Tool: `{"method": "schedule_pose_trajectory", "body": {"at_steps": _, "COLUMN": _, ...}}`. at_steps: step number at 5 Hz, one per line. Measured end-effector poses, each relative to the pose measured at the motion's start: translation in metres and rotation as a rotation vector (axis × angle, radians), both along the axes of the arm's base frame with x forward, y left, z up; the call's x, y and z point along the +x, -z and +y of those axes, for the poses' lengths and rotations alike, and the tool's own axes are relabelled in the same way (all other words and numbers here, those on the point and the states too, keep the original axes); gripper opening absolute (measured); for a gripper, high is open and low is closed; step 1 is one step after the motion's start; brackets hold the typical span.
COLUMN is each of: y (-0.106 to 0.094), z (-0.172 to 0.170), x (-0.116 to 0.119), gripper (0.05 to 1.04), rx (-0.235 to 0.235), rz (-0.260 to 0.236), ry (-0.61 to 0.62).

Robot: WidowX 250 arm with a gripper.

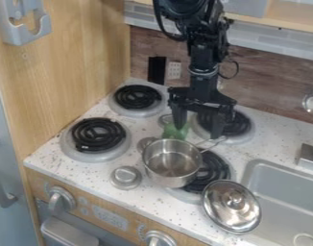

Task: Move the pot lid to the bottom left burner

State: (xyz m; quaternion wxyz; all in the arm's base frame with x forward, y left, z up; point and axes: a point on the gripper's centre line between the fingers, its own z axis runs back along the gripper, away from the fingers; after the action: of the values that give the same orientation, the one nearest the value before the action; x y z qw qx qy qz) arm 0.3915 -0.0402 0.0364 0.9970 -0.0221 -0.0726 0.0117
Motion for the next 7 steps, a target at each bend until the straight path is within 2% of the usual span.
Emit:
{"method": "schedule_pose_trajectory", "body": {"at_steps": 1, "y": 0.016, "z": -0.001, "x": -0.005, "gripper": 0.999, "rx": 0.004, "rz": 0.043, "ry": 0.006}}
{"method": "schedule_pose_trajectory", "body": {"at_steps": 2, "y": 0.015, "z": -0.014, "x": -0.003, "gripper": 0.999, "rx": 0.026, "rz": 0.029, "ry": 0.076}}
{"method": "schedule_pose_trajectory", "body": {"at_steps": 3, "y": 0.012, "z": -0.043, "x": -0.004, "gripper": 0.999, "rx": 0.051, "rz": 0.006, "ry": 0.192}}
{"method": "schedule_pose_trajectory", "body": {"at_steps": 4, "y": 0.003, "z": -0.063, "x": -0.007, "gripper": 0.999, "rx": 0.075, "rz": -0.025, "ry": 0.272}}
{"method": "schedule_pose_trajectory", "body": {"at_steps": 5, "y": -0.009, "z": -0.082, "x": -0.007, "gripper": 0.999, "rx": 0.057, "rz": -0.058, "ry": 0.327}}
{"method": "schedule_pose_trajectory", "body": {"at_steps": 7, "y": 0.0, "z": -0.094, "x": -0.021, "gripper": 0.999, "rx": 0.046, "rz": -0.02, "ry": 0.383}}
